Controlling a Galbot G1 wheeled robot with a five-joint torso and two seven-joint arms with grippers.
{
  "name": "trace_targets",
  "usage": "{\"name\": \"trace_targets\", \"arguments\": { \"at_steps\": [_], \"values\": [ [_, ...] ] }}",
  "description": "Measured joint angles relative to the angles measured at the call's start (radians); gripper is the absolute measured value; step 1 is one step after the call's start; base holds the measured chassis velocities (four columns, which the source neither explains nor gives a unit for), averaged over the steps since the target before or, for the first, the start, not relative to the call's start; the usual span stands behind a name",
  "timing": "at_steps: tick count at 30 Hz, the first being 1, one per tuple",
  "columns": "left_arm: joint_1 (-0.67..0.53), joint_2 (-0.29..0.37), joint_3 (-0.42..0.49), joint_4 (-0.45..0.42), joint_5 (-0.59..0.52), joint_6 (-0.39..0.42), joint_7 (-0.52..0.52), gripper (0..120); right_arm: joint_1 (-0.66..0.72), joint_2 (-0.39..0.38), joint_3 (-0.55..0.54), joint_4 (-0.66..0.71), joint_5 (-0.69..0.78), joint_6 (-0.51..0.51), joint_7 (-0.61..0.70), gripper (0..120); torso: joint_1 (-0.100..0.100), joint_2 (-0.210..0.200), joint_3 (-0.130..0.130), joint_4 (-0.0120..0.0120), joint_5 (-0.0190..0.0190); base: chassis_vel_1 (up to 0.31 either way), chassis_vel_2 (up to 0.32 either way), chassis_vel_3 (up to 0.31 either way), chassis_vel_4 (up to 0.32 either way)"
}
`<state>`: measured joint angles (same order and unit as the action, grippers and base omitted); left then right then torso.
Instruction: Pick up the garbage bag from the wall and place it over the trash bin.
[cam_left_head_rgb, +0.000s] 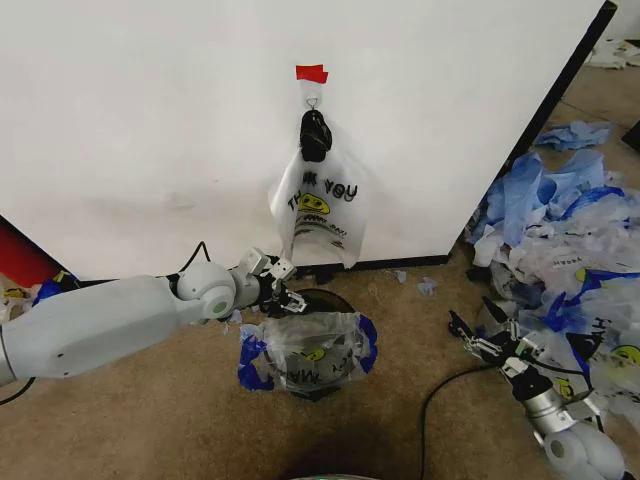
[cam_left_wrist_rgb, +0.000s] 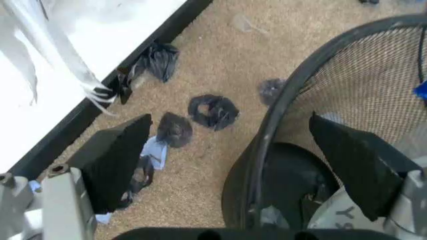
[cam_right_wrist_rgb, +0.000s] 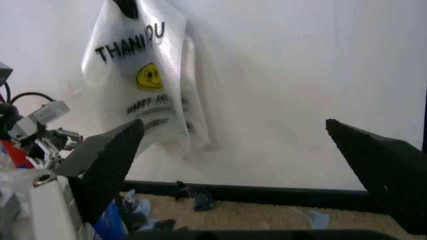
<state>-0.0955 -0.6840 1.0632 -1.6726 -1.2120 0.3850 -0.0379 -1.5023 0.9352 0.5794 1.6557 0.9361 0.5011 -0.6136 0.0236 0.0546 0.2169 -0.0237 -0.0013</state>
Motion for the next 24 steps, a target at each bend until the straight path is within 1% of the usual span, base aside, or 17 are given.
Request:
{"name": "trace_targets", "arguments": {
  "at_steps": [1, 2, 4, 5, 6, 7, 9, 10, 15, 16, 17, 18, 19, 23, 24],
  "values": [
    [0.003, 0.0, 0.003, 0.003, 0.004, -0.002, 0.0, 87, 0.0, 0.001, -0.001, -0.001, -0.001, 0.002, 0.0, 100, 0.0, 0.0, 0.0, 0.0, 0.0, 0.0, 0.0, 0.0, 0.0],
    [0.003, 0.0, 0.003, 0.003, 0.004, -0.002, 0.0, 87, 0.0, 0.001, -0.001, -0.001, -0.001, 0.002, 0.0, 100, 0.0, 0.0, 0.0, 0.0, 0.0, 0.0, 0.0, 0.0, 0.0],
    [0.006, 0.001, 0.01, 0.005, 0.01, -0.002, 0.001, 79, -0.001, 0.001, -0.003, -0.001, -0.002, 0.004, -0.001, 100, 0.0, 0.0, 0.0, 0.0001, 0.0001, 0.0, 0.0, 0.0, 0.0],
    [0.006, 0.001, 0.01, 0.005, 0.01, -0.002, 0.001, 79, -0.001, 0.001, -0.003, -0.001, -0.002, 0.004, -0.001, 100, 0.0, 0.0, 0.0, 0.0001, 0.0001, 0.0, 0.0, 0.0, 0.0],
    [0.01, 0.001, 0.015, 0.007, 0.018, -0.002, 0.002, 72, -0.001, 0.002, -0.005, -0.001, -0.003, 0.006, -0.001, 100, 0.0, 0.0, 0.0, 0.0001, 0.0, 0.0, 0.0, 0.0, 0.0],
    [0.011, 0.001, 0.015, 0.007, 0.019, -0.002, 0.003, 68, -0.001, 0.003, -0.006, -0.001, -0.004, 0.007, -0.001, 100, 0.0, 0.0, 0.0, 0.0002, 0.0, 0.0, 0.0, 0.0, 0.0],
    [0.012, 0.001, 0.017, 0.007, 0.021, -0.002, 0.004, 64, 0.0, 0.004, -0.008, -0.001, -0.006, 0.008, -0.001, 100, 0.0, 0.0, 0.0, 0.0002, 0.0, 0.0, 0.0, 0.0, 0.0],
    [0.012, 0.001, 0.017, 0.007, 0.021, -0.002, 0.004, 64, 0.0, 0.004, -0.008, -0.001, -0.006, 0.008, -0.001, 100, 0.0, 0.0, 0.0, 0.0002, 0.0, 0.0, 0.0, 0.0, 0.0],
    [0.011, 0.0, 0.022, 0.0, 0.021, -0.003, 0.007, 37, -0.001, 0.009, -0.014, -0.004, -0.012, 0.014, -0.001, 100, 0.0, 0.0, 0.0, 0.0001, 0.0001, 0.0, 0.0, 0.0, 0.0],
    [0.009, 0.0, 0.025, -0.002, 0.021, -0.003, 0.01, 34, -0.001, 0.011, -0.015, -0.005, -0.013, 0.015, 0.0, 100, 0.0, 0.0, 0.0, 0.0001, 0.0, 0.0, 0.0, 0.0, 0.0],
    [0.009, 0.0, 0.025, -0.002, 0.021, -0.003, 0.01, 34, -0.001, 0.011, -0.015, -0.005, -0.013, 0.015, 0.0, 100, 0.0, 0.0, 0.0, 0.0001, 0.0, 0.0, 0.0, 0.0, 0.0],
    [0.005, 0.0, 0.028, -0.003, 0.021, -0.003, 0.013, 29, -0.001, 0.012, -0.015, -0.005, -0.014, 0.017, 0.0, 100, 0.0, 0.0, 0.0, 0.0, 0.0, 0.0, 0.0, 0.0, 0.0],
    [0.002, 0.001, 0.031, -0.006, 0.021, -0.001, 0.016, 26, -0.001, 0.012, -0.016, -0.005, -0.014, 0.018, 0.0, 100, 0.0, 0.0, 0.0, 0.0001, 0.0001, 0.0, 0.0, 0.0, 0.0],
    [-0.001, 0.004, 0.034, -0.01, 0.018, -0.001, 0.02, 8, -0.001, 0.012, -0.016, -0.006, -0.015, 0.021, 0.001, 100, 0.0, 0.0, 0.0, 0.0001, 0.0, 0.0, 0.0, 0.0, 0.0],
    [-0.001, 0.004, 0.034, -0.01, 0.018, -0.001, 0.02, 8, -0.001, 0.012, -0.016, -0.006, -0.015, 0.021, 0.001, 100, 0.0, 0.0, 0.0, 0.0001, 0.0, 0.0, 0.0, 0.0, 0.0]
  ]
}}
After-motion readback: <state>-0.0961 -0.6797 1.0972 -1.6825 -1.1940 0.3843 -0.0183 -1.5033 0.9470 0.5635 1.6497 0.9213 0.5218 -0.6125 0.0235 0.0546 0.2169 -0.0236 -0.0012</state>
